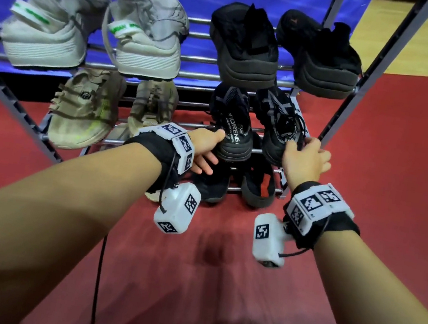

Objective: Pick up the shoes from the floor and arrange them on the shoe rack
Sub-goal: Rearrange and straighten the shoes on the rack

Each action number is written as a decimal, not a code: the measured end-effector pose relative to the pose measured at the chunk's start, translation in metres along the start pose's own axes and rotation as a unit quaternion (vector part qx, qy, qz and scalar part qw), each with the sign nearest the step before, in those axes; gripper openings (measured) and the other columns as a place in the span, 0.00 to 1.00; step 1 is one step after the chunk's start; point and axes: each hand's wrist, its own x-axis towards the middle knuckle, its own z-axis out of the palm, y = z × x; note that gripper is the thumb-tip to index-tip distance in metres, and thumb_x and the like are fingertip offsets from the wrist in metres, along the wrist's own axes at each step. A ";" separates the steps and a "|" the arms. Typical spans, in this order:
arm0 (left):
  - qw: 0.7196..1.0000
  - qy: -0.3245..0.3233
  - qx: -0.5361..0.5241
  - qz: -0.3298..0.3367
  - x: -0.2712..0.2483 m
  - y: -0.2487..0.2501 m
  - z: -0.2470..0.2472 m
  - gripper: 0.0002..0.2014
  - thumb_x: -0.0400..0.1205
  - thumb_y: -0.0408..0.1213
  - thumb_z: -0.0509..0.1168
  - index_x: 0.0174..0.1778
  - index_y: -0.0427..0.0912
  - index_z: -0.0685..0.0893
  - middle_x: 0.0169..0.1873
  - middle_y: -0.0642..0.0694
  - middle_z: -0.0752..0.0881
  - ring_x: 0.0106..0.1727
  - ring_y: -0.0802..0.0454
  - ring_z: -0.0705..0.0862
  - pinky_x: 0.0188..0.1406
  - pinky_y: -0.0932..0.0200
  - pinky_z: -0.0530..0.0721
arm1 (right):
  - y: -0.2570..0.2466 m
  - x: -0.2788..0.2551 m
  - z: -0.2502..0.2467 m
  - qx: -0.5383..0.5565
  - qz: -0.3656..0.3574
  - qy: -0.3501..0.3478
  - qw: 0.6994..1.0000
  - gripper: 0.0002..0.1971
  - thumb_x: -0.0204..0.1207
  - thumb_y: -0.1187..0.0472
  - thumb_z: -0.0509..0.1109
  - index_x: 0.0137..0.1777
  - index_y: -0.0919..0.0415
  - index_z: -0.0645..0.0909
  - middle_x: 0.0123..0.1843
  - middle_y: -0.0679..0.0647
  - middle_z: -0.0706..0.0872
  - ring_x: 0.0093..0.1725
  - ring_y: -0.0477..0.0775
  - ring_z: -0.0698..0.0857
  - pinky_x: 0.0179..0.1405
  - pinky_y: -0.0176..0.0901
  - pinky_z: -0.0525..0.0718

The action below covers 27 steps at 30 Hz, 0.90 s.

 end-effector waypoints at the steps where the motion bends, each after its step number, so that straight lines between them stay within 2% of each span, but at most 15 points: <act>1: 1.000 0.021 0.012 0.018 -0.003 -0.001 -0.003 0.26 0.87 0.54 0.45 0.72 0.40 0.69 0.40 0.46 0.83 0.27 0.49 0.81 0.17 0.68 0.74 | -0.006 -0.009 0.002 -0.029 -0.033 0.010 0.999 0.21 0.80 0.56 0.59 0.72 0.62 0.69 0.74 0.64 0.66 0.73 0.66 0.63 0.71 0.54 0.65; 3: 0.992 0.082 0.064 0.075 -0.014 -0.004 -0.016 0.22 0.87 0.48 0.48 0.69 0.36 0.70 0.42 0.44 0.85 0.26 0.47 0.81 0.19 0.67 0.73 | -0.019 -0.029 0.009 -0.076 -0.098 0.005 0.992 0.21 0.79 0.56 0.60 0.72 0.60 0.70 0.74 0.63 0.67 0.73 0.66 0.63 0.72 0.56 0.63; 4: 0.982 0.117 0.103 0.107 -0.021 -0.007 -0.023 0.20 0.87 0.46 0.49 0.67 0.35 0.71 0.44 0.42 0.86 0.28 0.44 0.83 0.23 0.63 0.76 | -0.026 -0.039 0.014 -0.090 -0.123 -0.011 0.988 0.21 0.80 0.56 0.60 0.72 0.59 0.70 0.73 0.62 0.67 0.74 0.66 0.63 0.72 0.57 0.63; 5: 0.969 0.150 0.146 0.133 -0.028 -0.010 -0.031 0.20 0.87 0.46 0.50 0.68 0.35 0.71 0.47 0.41 0.87 0.36 0.41 0.86 0.33 0.59 0.80 | -0.032 -0.049 0.019 -0.102 -0.148 -0.027 0.983 0.21 0.80 0.56 0.60 0.72 0.59 0.70 0.73 0.62 0.68 0.73 0.66 0.63 0.71 0.57 0.64; 6: 0.953 0.177 0.193 0.150 -0.034 -0.015 -0.040 0.20 0.87 0.46 0.50 0.69 0.37 0.70 0.53 0.40 0.86 0.48 0.38 0.86 0.47 0.55 0.81 | -0.038 -0.058 0.025 -0.113 -0.174 -0.041 0.977 0.21 0.80 0.56 0.60 0.72 0.58 0.70 0.72 0.62 0.68 0.73 0.66 0.64 0.70 0.57 0.65; 7: 0.939 0.199 0.234 0.153 -0.041 -0.020 -0.049 0.21 0.87 0.47 0.50 0.70 0.39 0.70 0.59 0.39 0.85 0.58 0.38 0.83 0.58 0.52 0.78 | -0.044 -0.068 0.032 -0.124 -0.199 -0.053 0.971 0.21 0.80 0.56 0.60 0.72 0.59 0.70 0.71 0.62 0.69 0.72 0.66 0.65 0.69 0.58 0.66; 8: 0.926 0.218 0.268 0.151 -0.046 -0.026 -0.059 0.21 0.86 0.48 0.50 0.69 0.40 0.71 0.62 0.39 0.83 0.63 0.39 0.81 0.63 0.50 0.76 | -0.049 -0.077 0.039 -0.136 -0.223 -0.063 0.963 0.21 0.80 0.57 0.61 0.72 0.59 0.70 0.71 0.62 0.70 0.71 0.66 0.66 0.69 0.58 0.67; 10: 0.905 0.258 0.309 0.137 -0.057 -0.039 -0.079 0.20 0.86 0.48 0.50 0.65 0.37 0.73 0.62 0.36 0.83 0.64 0.38 0.80 0.60 0.49 0.75 | -0.059 -0.092 0.055 -0.159 -0.258 -0.085 0.949 0.21 0.80 0.56 0.61 0.72 0.59 0.71 0.71 0.63 0.71 0.71 0.67 0.66 0.69 0.59 0.67; 12: 0.888 0.308 0.316 0.129 -0.066 -0.055 -0.098 0.19 0.86 0.46 0.52 0.65 0.36 0.72 0.62 0.35 0.81 0.64 0.37 0.79 0.55 0.49 0.75 | -0.070 -0.105 0.071 -0.179 -0.285 -0.110 0.935 0.22 0.80 0.56 0.61 0.73 0.59 0.70 0.71 0.63 0.71 0.71 0.67 0.67 0.69 0.58 0.67; 15: 0.871 0.356 0.328 0.084 -0.077 -0.085 -0.124 0.21 0.85 0.47 0.54 0.69 0.37 0.70 0.66 0.34 0.77 0.68 0.36 0.73 0.59 0.45 0.74 | -0.088 -0.121 0.097 -0.178 -0.307 -0.146 0.923 0.22 0.81 0.55 0.61 0.71 0.65 0.69 0.69 0.65 0.72 0.70 0.68 0.68 0.67 0.58 0.69; 18: 0.874 0.388 0.294 0.001 -0.085 -0.119 -0.148 0.28 0.83 0.52 0.57 0.74 0.37 0.67 0.72 0.34 0.70 0.73 0.37 0.66 0.67 0.44 0.70 | -0.101 -0.134 0.124 -0.120 -0.262 -0.189 0.939 0.26 0.79 0.51 0.64 0.71 0.68 0.67 0.70 0.67 0.70 0.70 0.70 0.67 0.68 0.58 0.69; 21: 0.898 0.409 0.155 -0.053 -0.086 -0.141 -0.158 0.35 0.80 0.51 0.64 0.77 0.36 0.62 0.73 0.34 0.67 0.74 0.36 0.66 0.69 0.46 0.68 | -0.108 -0.142 0.146 -0.056 -0.194 -0.198 0.959 0.36 0.75 0.45 0.68 0.76 0.65 0.63 0.74 0.67 0.65 0.73 0.71 0.64 0.70 0.57 0.68; 24: 0.918 0.392 0.012 -0.061 -0.077 -0.152 -0.156 0.39 0.77 0.47 0.69 0.79 0.36 0.58 0.74 0.31 0.67 0.74 0.35 0.69 0.71 0.46 0.69 | -0.107 -0.142 0.160 -0.028 -0.154 -0.188 0.970 0.38 0.74 0.46 0.70 0.78 0.63 0.62 0.76 0.67 0.62 0.75 0.70 0.62 0.71 0.57 0.68; 27: 0.925 0.373 -0.023 -0.063 -0.071 -0.147 -0.151 0.43 0.75 0.49 0.71 0.80 0.37 0.57 0.73 0.32 0.70 0.73 0.35 0.72 0.72 0.44 0.71 | -0.101 -0.140 0.164 -0.004 -0.149 -0.161 0.976 0.38 0.73 0.43 0.70 0.77 0.64 0.64 0.76 0.66 0.62 0.74 0.69 0.63 0.71 0.57 0.67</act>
